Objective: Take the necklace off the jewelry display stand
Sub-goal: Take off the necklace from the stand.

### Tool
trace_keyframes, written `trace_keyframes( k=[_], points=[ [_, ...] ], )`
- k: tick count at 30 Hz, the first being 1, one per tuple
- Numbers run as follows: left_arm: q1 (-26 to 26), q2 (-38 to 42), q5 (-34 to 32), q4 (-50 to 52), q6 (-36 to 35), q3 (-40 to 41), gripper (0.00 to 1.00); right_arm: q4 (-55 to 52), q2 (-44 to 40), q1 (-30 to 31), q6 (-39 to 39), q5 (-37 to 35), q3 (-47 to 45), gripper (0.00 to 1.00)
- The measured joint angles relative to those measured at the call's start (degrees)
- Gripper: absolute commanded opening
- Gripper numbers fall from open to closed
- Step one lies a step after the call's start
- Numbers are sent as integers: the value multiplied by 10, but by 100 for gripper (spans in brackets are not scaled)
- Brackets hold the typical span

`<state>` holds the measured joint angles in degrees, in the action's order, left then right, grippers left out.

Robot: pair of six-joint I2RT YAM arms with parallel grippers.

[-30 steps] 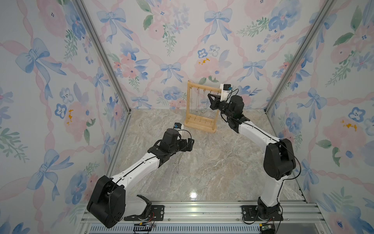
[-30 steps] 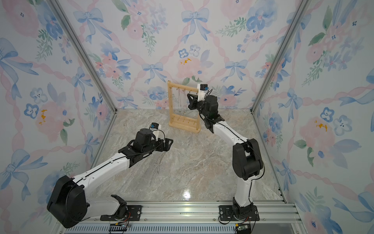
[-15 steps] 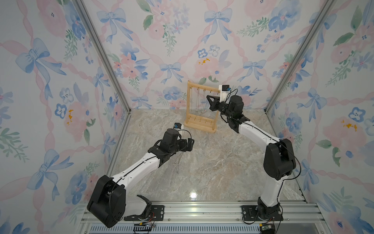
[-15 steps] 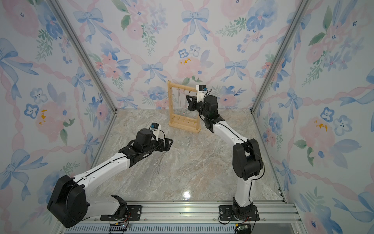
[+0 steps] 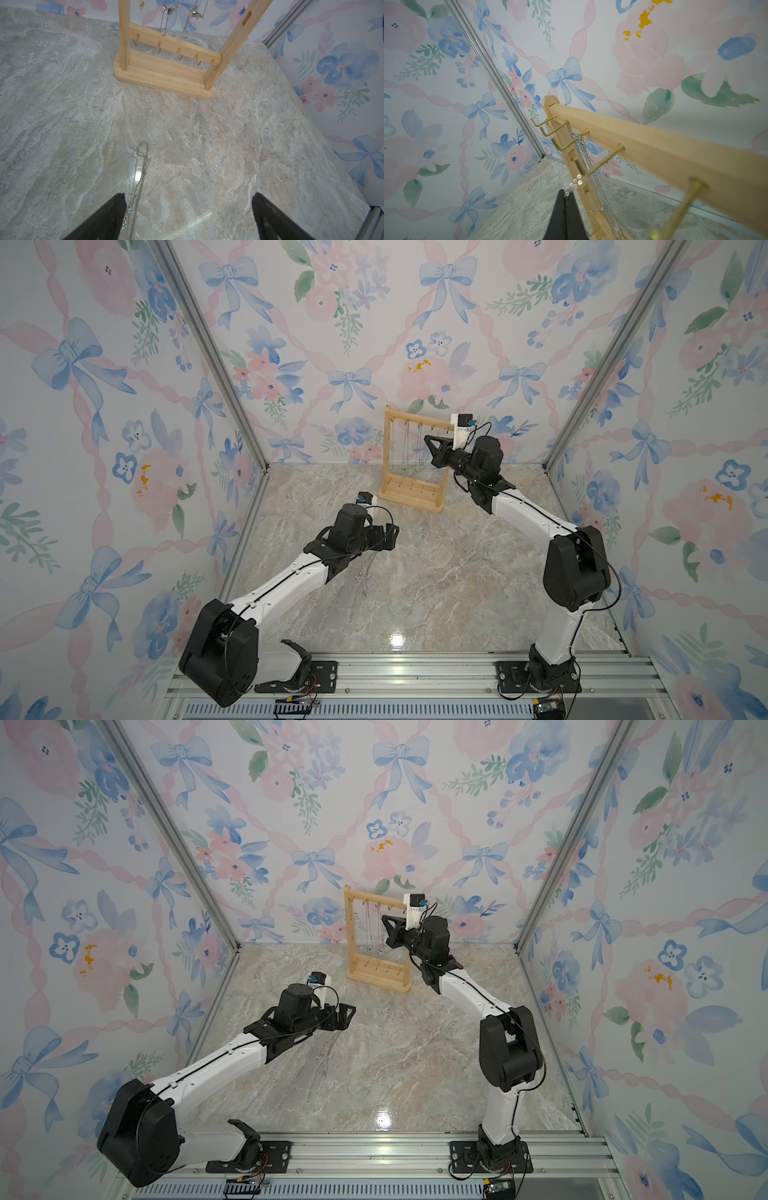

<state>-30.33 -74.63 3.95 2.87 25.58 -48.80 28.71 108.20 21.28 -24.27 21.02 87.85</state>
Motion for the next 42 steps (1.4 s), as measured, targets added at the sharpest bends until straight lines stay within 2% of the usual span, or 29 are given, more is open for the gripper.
trace_keyframes(
  k=[12, 42],
  points=[
    [0, -1, 0, 0, 0, 0, 98, 51, -3, -9, -50, 16, -13, 0],
    [0, -2, 0, 0, 0, 0, 98, 109, -41, -9, -92, 35, -41, 0]
  ],
)
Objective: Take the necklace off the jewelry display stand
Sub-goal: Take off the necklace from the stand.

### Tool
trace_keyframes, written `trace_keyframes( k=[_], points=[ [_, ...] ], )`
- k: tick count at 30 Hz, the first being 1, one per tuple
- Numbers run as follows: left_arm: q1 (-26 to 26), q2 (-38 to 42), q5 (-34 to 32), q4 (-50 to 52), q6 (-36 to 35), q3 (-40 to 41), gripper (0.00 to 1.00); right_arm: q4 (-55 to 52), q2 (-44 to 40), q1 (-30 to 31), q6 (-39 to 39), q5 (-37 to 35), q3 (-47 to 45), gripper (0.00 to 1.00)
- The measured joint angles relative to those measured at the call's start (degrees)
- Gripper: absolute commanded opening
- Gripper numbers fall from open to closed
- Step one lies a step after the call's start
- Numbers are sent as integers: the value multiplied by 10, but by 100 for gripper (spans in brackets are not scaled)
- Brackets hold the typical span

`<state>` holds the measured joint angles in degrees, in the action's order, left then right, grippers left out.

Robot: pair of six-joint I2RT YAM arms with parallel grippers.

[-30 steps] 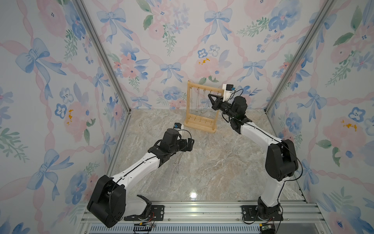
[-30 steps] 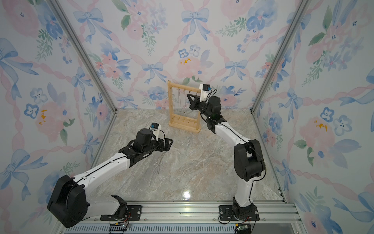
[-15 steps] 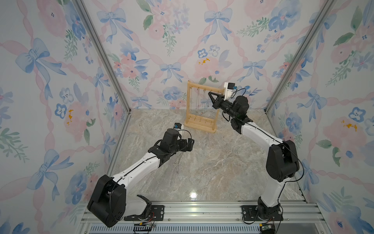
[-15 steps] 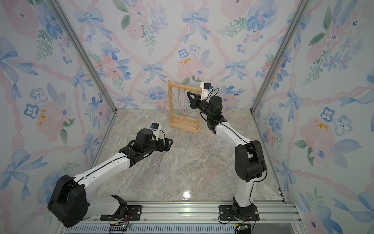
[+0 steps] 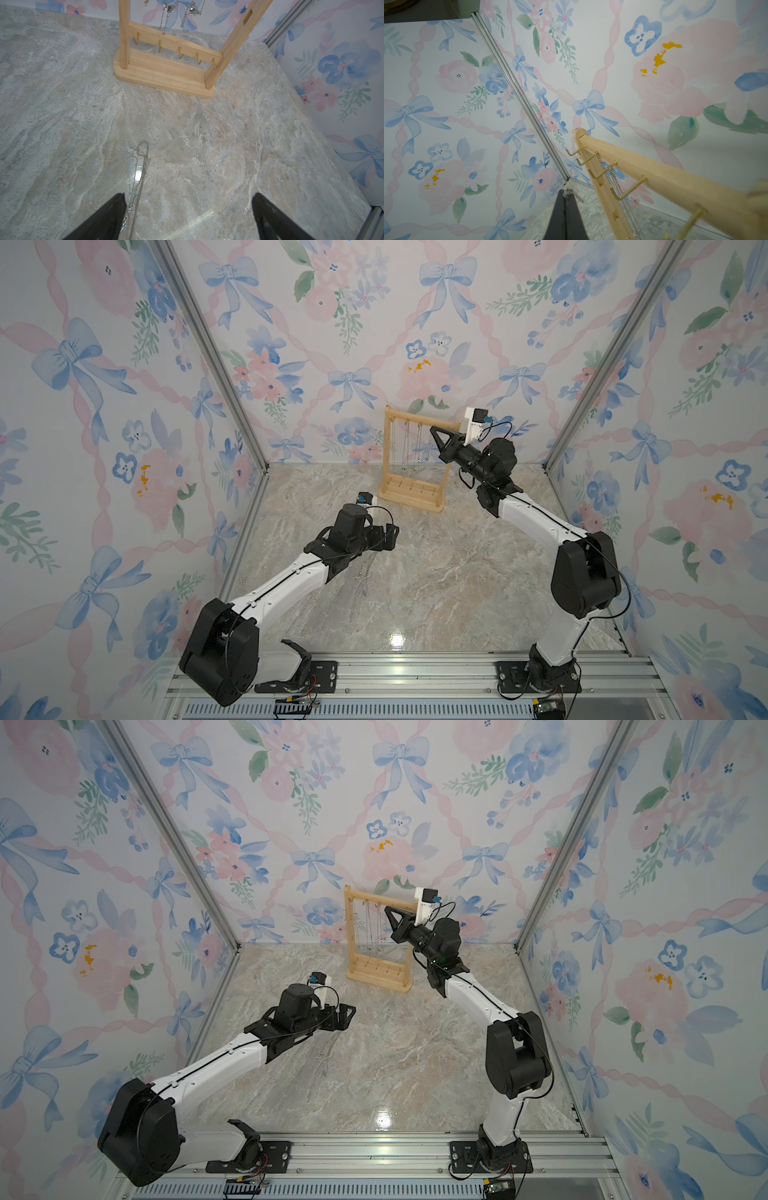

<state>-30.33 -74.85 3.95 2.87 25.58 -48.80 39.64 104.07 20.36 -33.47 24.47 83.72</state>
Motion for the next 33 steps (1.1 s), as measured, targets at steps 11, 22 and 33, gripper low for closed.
trace_keyframes(
  k=[11, 22, 33],
  points=[
    [0, 0, 5, 0, 0, 0, 98, 3, -76, 7, 5, 4, -54, 0],
    [-4, 37, 42, -11, -12, 2, 98, -10, -152, 7, 7, 5, -128, 0],
    [-44, 121, 56, -55, -43, 31, 98, -113, -266, 3, 25, 4, -193, 0]
  ],
)
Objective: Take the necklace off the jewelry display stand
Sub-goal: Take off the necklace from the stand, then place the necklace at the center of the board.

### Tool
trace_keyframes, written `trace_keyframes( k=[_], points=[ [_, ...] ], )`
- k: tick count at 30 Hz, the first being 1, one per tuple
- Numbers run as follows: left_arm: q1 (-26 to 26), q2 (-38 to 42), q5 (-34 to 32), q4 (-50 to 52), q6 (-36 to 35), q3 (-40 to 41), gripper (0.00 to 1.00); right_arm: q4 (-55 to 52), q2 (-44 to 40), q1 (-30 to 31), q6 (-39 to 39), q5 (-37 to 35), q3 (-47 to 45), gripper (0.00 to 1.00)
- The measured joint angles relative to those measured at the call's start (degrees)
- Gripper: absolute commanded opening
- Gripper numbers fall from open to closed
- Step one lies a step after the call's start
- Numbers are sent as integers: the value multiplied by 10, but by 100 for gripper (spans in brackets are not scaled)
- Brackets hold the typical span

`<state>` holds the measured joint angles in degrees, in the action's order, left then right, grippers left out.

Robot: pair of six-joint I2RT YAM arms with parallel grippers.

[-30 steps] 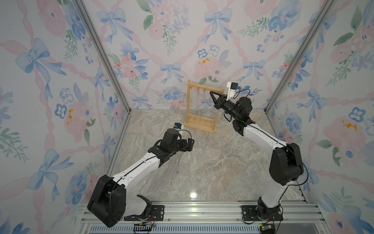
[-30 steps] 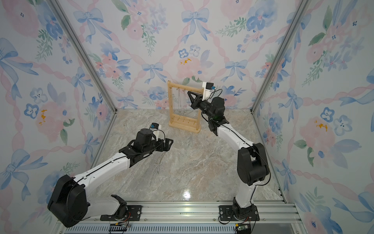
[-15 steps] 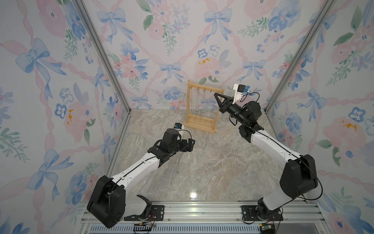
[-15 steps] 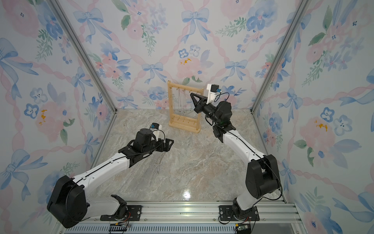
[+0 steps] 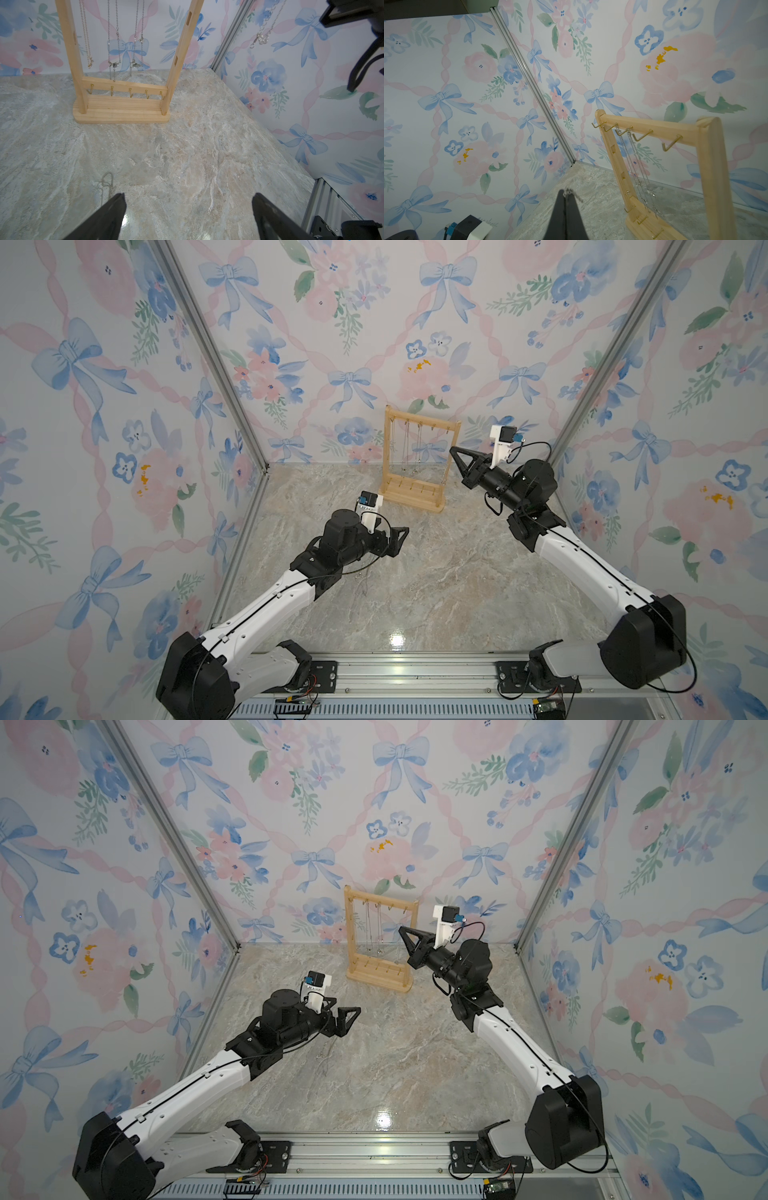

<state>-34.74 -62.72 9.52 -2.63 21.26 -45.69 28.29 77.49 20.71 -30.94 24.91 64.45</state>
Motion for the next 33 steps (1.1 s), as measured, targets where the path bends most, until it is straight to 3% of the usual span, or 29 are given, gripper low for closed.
trace_keyframes(
  k=[8, 16, 33],
  points=[
    [-9, 29, 30, -72, -7, 38, 98, -31, -81, -2, -12, 0, -112, 0],
    [-18, 17, 92, -149, -2, 56, 91, -118, -172, -5, 27, 4, -148, 0],
    [-134, -59, 106, -218, -9, 31, 84, -240, -248, -9, 130, 57, -152, 0]
  ],
)
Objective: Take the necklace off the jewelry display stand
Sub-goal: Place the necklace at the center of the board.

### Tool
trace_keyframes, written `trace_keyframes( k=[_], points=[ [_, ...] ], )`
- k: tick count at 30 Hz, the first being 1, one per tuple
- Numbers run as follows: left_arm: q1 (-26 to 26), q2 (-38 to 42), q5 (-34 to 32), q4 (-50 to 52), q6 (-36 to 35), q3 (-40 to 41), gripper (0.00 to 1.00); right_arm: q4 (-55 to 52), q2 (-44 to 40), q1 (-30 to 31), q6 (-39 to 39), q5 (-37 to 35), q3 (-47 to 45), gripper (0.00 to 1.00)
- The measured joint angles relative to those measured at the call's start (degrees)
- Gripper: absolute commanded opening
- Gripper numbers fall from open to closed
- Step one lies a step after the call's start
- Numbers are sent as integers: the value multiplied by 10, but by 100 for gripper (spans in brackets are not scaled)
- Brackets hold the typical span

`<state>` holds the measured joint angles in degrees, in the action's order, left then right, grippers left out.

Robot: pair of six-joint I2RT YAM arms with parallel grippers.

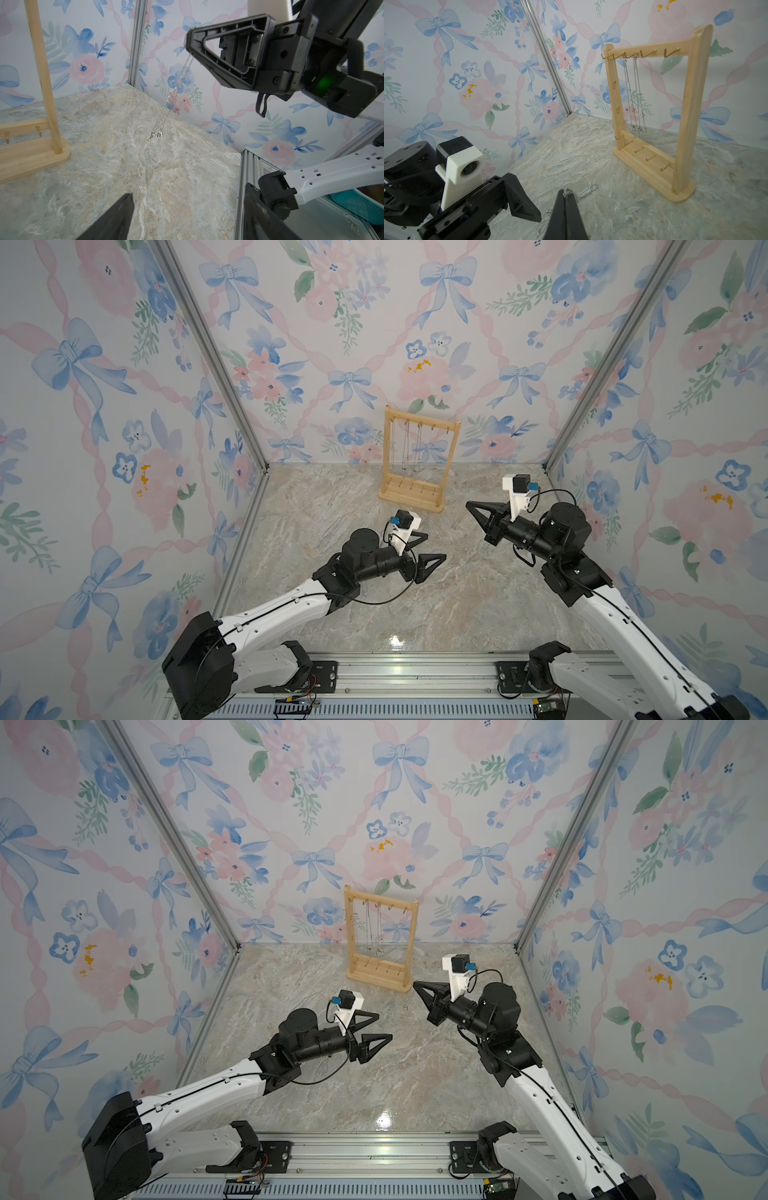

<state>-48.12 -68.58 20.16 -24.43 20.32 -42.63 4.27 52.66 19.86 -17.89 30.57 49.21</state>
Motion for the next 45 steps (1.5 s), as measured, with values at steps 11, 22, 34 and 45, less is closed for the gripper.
trace_keyframes(
  k=[11, 22, 34, 45],
  points=[
    [-6, -104, 29, -30, -22, -108, 65, -34, -25, -8, 25, 12, 0, 0],
    [-6, -164, 53, -30, -27, -158, 60, -39, -37, -19, 30, 25, 0, 0],
    [-7, -208, 78, -30, -34, -201, 51, -41, -37, -24, 30, 34, 0, 0],
    [-7, -226, 89, -30, -34, -227, 48, -42, -44, -30, 30, 38, -5, 0]
  ],
)
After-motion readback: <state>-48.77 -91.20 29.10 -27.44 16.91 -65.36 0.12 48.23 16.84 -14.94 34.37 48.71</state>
